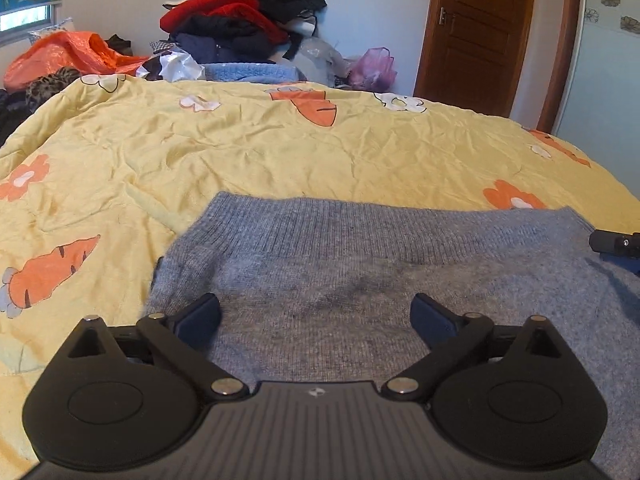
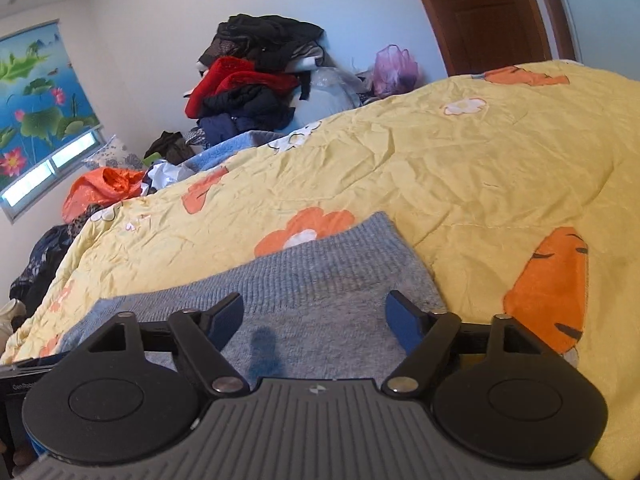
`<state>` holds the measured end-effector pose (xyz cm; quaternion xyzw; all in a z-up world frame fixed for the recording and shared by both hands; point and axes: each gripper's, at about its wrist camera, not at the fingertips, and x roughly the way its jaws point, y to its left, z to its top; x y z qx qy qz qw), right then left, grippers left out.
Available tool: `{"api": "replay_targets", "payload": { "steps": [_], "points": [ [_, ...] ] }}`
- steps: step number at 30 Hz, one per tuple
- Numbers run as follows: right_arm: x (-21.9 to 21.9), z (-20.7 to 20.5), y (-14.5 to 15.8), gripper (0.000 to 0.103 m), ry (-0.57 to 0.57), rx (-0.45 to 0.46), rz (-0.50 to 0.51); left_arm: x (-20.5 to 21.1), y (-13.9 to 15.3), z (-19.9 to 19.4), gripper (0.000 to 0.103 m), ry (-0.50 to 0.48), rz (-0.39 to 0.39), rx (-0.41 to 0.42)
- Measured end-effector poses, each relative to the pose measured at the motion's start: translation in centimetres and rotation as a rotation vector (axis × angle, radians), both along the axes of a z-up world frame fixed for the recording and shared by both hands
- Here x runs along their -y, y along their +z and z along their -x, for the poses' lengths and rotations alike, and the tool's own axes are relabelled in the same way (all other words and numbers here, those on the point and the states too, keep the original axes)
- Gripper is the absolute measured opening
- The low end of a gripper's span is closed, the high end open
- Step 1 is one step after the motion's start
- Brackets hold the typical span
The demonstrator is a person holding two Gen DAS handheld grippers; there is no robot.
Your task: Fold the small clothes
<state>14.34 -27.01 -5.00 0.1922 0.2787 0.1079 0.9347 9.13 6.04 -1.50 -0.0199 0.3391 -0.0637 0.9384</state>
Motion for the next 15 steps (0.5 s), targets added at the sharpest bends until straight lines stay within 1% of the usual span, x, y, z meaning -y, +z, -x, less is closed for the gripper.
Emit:
{"api": "replay_targets", "payload": {
  "steps": [5, 15],
  "points": [
    [-0.35, 0.01, 0.15, 0.084, 0.013, 0.007, 0.010, 0.20, 0.36, 0.39, 0.103, 0.005, -0.002, 0.004],
    [-0.28, 0.02, 0.03, 0.087, 0.022, 0.010, -0.004, 0.20, 0.30, 0.36, 0.103, 0.005, -0.002, 0.005]
  ]
}}
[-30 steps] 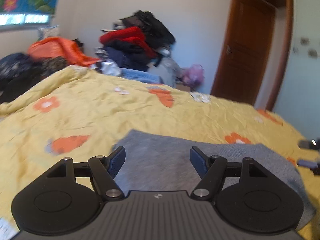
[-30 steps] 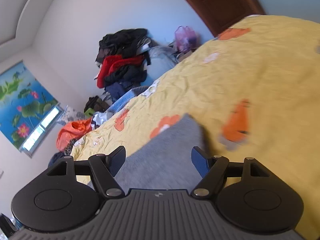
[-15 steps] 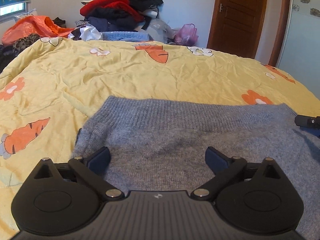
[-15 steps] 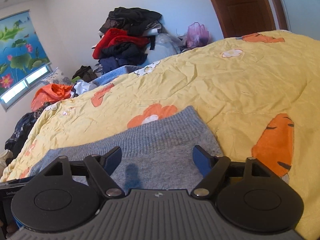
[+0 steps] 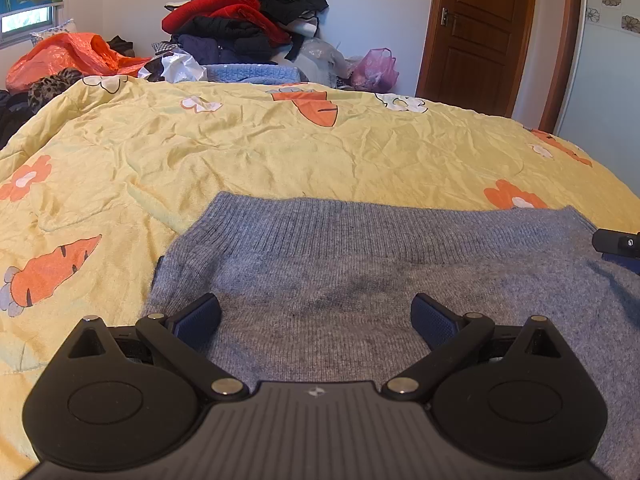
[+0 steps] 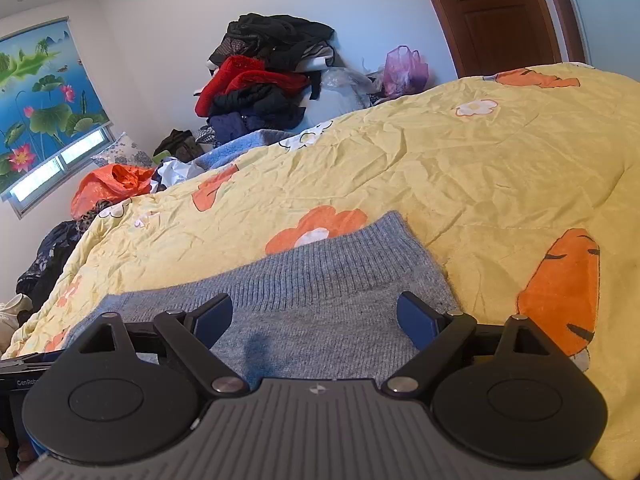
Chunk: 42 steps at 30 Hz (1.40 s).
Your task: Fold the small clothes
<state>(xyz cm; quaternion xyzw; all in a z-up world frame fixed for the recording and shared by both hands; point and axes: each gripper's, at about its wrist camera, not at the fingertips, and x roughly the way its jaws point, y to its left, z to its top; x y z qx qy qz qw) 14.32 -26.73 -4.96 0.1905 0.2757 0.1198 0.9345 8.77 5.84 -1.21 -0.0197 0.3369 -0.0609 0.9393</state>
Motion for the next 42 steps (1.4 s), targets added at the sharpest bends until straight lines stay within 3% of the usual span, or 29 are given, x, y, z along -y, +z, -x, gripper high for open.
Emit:
{"api": "replay_targets", "payload": {
  "steps": [30, 35, 38, 42],
  "points": [
    [-0.3, 0.2, 0.1, 0.091, 0.003, 0.003, 0.010, 0.0, -0.1, -0.1, 0.103, -0.001, 0.001, 0.001],
    [-0.2, -0.3, 0.1, 0.100, 0.029, 0.001, -0.019, -0.2, 0.2, 0.1, 0.103, 0.008, 0.024, 0.005],
    [-0.6, -0.4, 0.2, 0.101, 0.042, -0.002, -0.005, -1.4, 1.6, 2.2, 0.103, 0.070, 0.040, 0.063],
    [-1.1, 0.0, 0.4, 0.101, 0.038, 0.003, 0.013, -5.0, 4.4, 8.4, 0.103, 0.131, 0.154, 0.142]
  ]
}}
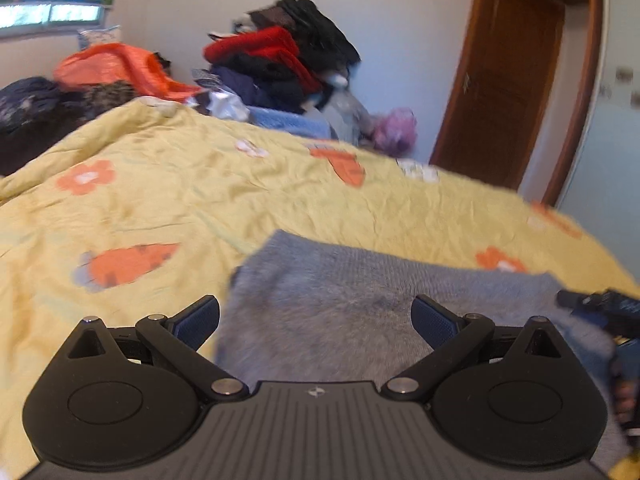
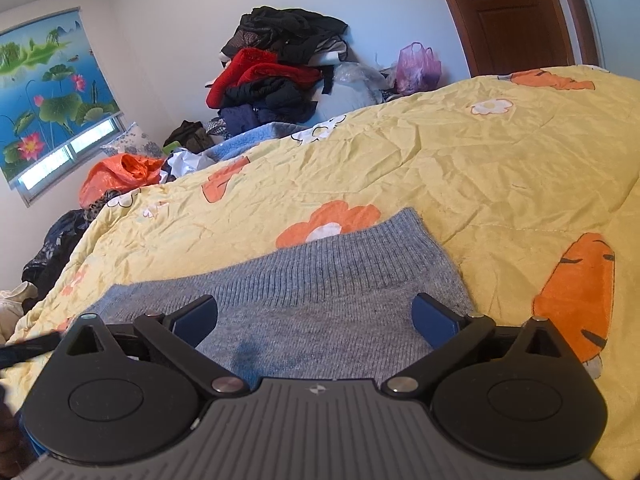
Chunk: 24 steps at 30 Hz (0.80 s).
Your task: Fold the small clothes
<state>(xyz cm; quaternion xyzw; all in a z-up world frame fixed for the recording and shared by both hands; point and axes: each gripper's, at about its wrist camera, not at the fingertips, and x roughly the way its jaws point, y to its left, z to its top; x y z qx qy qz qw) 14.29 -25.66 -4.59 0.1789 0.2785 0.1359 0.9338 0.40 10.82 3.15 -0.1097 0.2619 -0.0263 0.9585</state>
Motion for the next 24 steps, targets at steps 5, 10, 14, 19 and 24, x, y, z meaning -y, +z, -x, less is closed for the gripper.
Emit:
{"api": "replay_targets", "payload": {
  "steps": [5, 10, 14, 19, 24],
  "points": [
    [0.2, -0.1, -0.1, 0.101, -0.002, 0.000, 0.004, -4.5, 0.1, 7.0, 0.103, 0.073, 0.194, -0.073],
    [-1.8, 0.0, 1.2, 0.099, -0.025, -0.031, 0.168, -5.5, -1.8, 10.7, 0.103, 0.110, 0.349, -0.143],
    [-2.9, 2.8, 4.4, 0.100, 0.015, 0.045, 0.063, -4.4, -3.3, 10.5, 0.103, 0.108, 0.375, -0.195],
    [-5.6, 5.6, 7.4, 0.102, 0.119, 0.090, 0.084, -3.5, -3.6, 9.0, 0.102, 0.091, 0.438, -0.184],
    [-8.0, 6.3, 8.1, 0.102, 0.176, 0.066, 0.086, -3.8, -4.2, 7.7, 0.048, 0.167, 0.474, -0.204]
  ]
}}
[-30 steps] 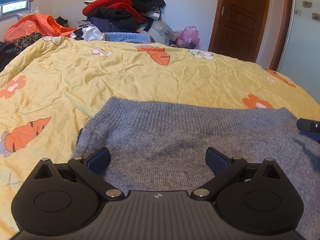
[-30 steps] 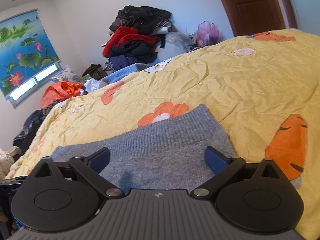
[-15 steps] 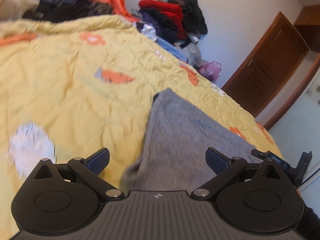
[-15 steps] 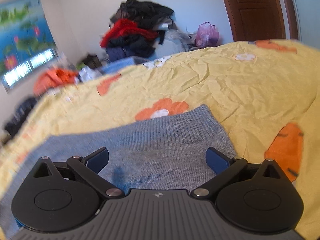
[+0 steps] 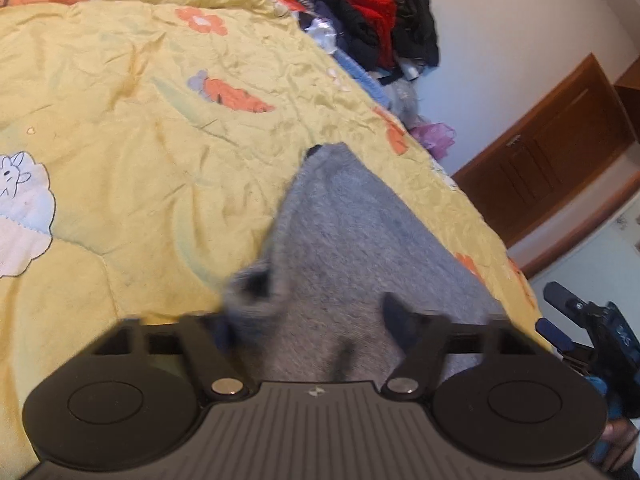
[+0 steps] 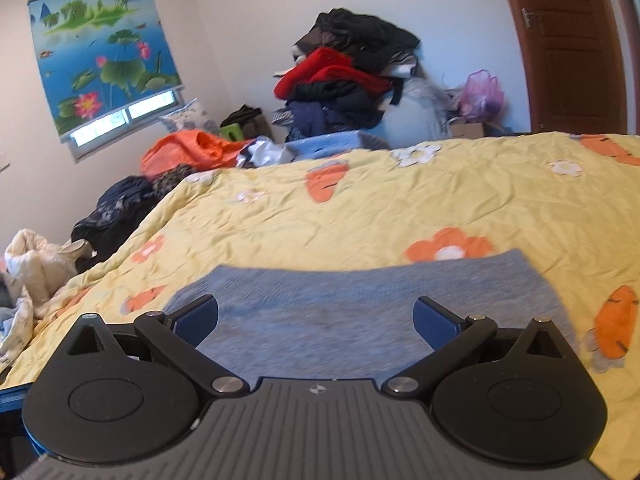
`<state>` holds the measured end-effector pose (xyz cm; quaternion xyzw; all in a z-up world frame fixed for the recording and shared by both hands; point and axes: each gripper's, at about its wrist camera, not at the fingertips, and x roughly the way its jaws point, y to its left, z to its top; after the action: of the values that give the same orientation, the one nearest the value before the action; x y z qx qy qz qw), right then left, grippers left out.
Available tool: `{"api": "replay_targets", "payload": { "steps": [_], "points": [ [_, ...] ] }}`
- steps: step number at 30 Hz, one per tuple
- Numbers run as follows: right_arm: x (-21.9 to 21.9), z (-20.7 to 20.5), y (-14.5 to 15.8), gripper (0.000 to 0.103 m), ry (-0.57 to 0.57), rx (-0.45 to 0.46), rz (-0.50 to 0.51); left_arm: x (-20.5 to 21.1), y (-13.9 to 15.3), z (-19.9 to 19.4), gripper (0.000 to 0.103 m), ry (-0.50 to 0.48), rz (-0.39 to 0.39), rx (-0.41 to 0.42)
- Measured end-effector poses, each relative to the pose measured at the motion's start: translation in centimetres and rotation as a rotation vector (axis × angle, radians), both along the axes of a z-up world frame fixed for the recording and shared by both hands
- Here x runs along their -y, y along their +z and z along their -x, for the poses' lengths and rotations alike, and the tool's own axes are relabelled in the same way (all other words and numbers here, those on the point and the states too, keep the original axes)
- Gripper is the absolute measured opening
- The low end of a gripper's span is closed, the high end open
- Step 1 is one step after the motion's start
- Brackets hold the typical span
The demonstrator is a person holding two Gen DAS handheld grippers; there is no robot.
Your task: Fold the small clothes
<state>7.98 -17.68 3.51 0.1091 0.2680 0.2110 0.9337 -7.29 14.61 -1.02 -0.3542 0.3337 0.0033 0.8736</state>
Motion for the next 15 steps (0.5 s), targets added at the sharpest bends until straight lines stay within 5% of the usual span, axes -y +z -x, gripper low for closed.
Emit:
{"api": "replay_targets", "payload": {
  "steps": [1, 5, 8, 15],
  "points": [
    [-0.7, 0.2, 0.1, 0.102, 0.010, -0.005, 0.004, -0.3, -0.3, -0.2, 0.035, 0.012, 0.016, -0.016],
    [-3.5, -0.1, 0.6, 0.102, 0.069, -0.028, 0.010, -0.8, -0.7, -0.3, 0.008, 0.046, -0.013, -0.059],
    [-6.6, -1.0, 1.2, 0.102, 0.134, -0.068, 0.014, 0.0, 0.0, -0.1, 0.006, 0.034, -0.084, -0.050],
    [-18.4, -6.1, 1.6, 0.094, 0.382, -0.335, 0.148, 7.9, 3.5, 1.0, 0.005, -0.157, -0.502, 0.116]
  ]
}}
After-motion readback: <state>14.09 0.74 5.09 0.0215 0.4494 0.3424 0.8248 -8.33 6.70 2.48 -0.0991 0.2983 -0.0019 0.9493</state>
